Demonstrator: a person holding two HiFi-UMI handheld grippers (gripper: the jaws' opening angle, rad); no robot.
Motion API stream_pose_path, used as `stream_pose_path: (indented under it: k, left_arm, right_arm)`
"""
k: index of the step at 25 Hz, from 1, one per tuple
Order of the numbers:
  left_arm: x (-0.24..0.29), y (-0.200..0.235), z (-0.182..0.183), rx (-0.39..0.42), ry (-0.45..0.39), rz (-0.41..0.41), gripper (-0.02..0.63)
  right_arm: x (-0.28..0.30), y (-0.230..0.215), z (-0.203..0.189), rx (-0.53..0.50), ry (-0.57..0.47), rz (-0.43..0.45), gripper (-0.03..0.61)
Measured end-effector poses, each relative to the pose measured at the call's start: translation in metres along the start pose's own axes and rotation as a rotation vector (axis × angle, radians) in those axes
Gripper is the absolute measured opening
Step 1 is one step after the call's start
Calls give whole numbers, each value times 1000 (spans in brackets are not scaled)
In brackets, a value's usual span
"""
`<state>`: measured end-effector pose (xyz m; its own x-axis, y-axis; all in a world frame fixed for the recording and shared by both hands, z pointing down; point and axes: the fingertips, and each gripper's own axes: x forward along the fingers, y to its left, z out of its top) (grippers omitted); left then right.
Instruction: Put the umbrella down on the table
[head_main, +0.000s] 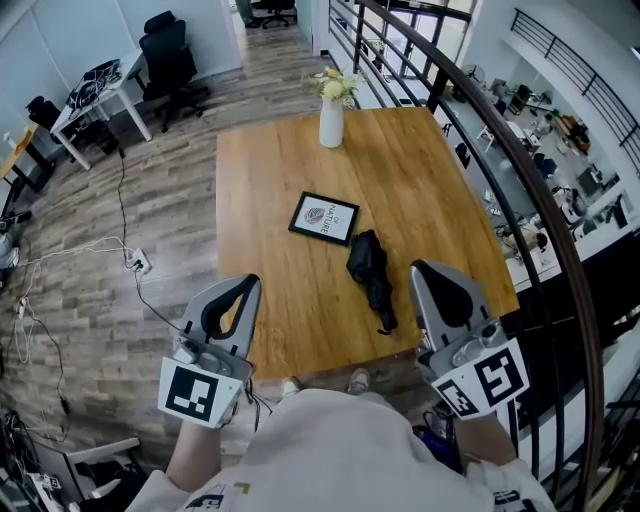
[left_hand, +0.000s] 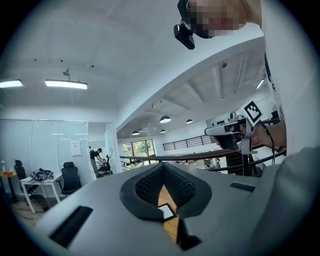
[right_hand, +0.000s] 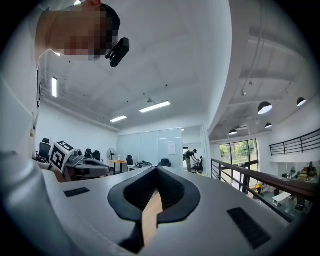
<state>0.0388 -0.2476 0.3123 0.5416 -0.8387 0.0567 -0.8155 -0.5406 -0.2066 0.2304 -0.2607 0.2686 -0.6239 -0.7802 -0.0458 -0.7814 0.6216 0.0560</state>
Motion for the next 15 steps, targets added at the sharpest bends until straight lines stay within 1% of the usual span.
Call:
stream_pose_path:
  k: [4,11,15]
  left_arm:
    - [2,-1,-6,-9,19,6,17]
    - [1,0,-2,-3,12,8,15]
    - [5,-2,-1,-18,14,4,16]
  right_arm:
    - [2,-1,-7,13,10,8,26]
    - [3,0,-11,14,22,7,26]
    - [2,-6,-12,19,31,5,26]
